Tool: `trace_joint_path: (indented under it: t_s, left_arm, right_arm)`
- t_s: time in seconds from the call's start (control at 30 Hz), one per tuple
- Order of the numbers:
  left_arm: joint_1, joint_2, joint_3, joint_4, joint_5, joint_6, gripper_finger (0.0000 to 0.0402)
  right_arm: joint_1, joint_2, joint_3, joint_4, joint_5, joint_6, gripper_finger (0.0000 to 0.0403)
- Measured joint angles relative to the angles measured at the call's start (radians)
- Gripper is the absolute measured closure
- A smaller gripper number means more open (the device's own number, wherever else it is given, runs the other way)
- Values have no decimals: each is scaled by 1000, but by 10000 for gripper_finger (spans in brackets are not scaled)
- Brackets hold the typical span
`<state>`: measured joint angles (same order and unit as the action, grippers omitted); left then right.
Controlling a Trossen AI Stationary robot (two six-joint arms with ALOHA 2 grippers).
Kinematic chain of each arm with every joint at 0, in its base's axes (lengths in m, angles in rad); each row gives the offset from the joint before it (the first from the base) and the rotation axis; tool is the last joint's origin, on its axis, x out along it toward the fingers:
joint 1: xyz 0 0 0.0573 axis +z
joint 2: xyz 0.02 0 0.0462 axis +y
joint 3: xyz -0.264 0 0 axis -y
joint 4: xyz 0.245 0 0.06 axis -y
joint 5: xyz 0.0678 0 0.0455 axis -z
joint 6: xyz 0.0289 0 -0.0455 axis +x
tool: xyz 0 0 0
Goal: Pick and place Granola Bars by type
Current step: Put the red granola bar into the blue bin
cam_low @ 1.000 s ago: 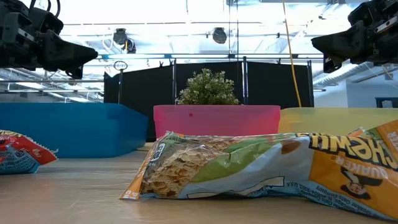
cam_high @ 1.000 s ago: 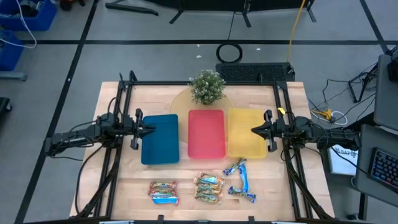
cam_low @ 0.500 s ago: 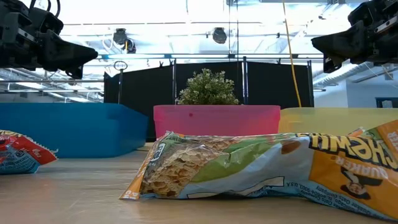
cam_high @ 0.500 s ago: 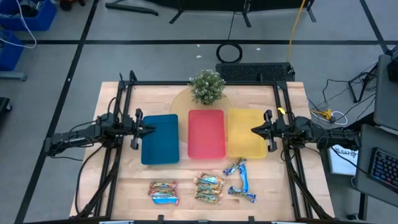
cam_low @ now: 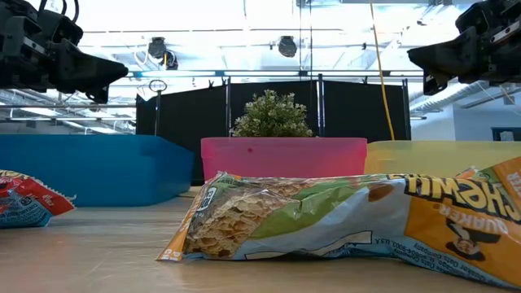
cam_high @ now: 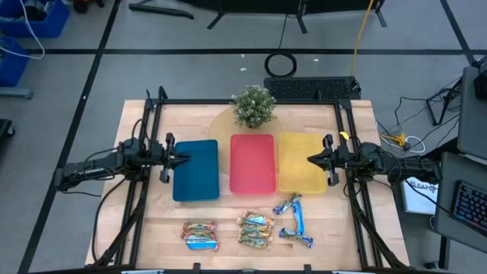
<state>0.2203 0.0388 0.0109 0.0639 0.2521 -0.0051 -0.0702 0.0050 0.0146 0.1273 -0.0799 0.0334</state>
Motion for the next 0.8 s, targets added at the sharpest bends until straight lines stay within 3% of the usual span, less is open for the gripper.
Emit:
trace_joint_path:
  t_s: [0.8]
  left_arm:
    - [0,0,0,0,0,-1,353]
  right_arm:
    - [0,0,0,3,1,41,403]
